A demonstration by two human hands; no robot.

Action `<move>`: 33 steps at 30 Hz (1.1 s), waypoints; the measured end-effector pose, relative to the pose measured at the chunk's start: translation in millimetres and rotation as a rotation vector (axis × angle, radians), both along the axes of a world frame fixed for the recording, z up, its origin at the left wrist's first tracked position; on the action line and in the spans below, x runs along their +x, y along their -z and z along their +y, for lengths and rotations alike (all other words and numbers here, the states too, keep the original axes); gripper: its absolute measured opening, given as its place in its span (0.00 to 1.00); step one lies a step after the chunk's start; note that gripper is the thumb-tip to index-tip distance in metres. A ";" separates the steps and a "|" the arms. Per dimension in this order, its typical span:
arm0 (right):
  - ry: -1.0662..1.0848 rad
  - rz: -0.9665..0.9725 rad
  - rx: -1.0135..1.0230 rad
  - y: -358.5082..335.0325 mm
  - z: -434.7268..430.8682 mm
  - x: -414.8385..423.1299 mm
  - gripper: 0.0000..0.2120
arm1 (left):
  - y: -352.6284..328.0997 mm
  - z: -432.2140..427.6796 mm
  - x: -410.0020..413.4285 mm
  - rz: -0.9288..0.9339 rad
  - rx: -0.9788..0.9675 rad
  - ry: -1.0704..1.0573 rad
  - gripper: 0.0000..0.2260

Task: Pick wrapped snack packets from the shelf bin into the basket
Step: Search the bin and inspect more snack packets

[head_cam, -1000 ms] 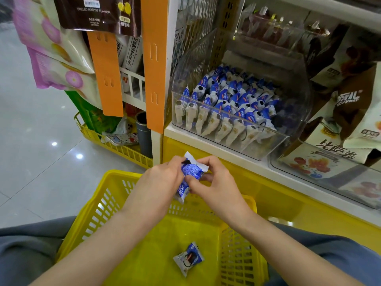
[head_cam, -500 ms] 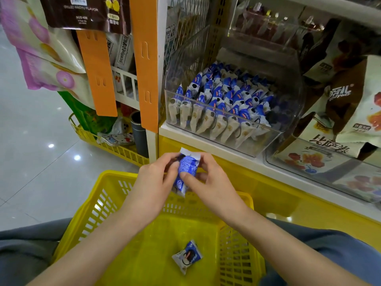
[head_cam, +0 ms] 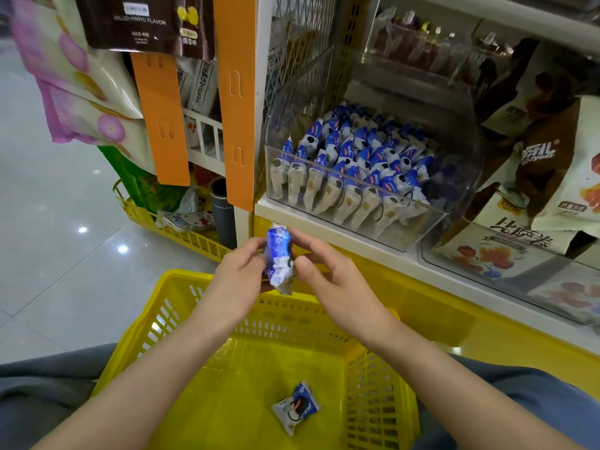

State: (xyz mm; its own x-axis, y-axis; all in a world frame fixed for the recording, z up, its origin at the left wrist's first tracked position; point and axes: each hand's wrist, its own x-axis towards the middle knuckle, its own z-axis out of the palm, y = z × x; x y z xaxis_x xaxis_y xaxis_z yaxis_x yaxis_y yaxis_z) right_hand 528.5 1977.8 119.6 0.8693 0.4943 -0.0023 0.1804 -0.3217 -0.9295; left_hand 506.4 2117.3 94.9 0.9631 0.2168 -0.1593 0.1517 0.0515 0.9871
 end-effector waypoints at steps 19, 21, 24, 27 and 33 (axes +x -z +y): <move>0.108 0.139 0.094 -7.6 -10.7 13.7 0.17 | -10.7 -5.9 -6.0 -0.056 0.074 0.112 0.10; 0.079 0.118 0.077 -8.6 -10.8 13.7 0.12 | -11.7 -5.5 -6.2 -0.064 0.053 0.101 0.11; 0.114 0.104 0.093 -8.2 -11.6 14.5 0.06 | -15.0 -5.4 -5.2 -0.085 0.051 0.109 0.10; 0.120 0.051 0.088 -9.2 -13.5 13.2 0.05 | -18.0 -7.5 -5.8 -0.091 0.084 0.110 0.06; 0.152 -0.052 0.111 -11.4 -16.4 7.5 0.05 | -21.1 -10.5 -1.3 -0.150 0.125 0.122 0.05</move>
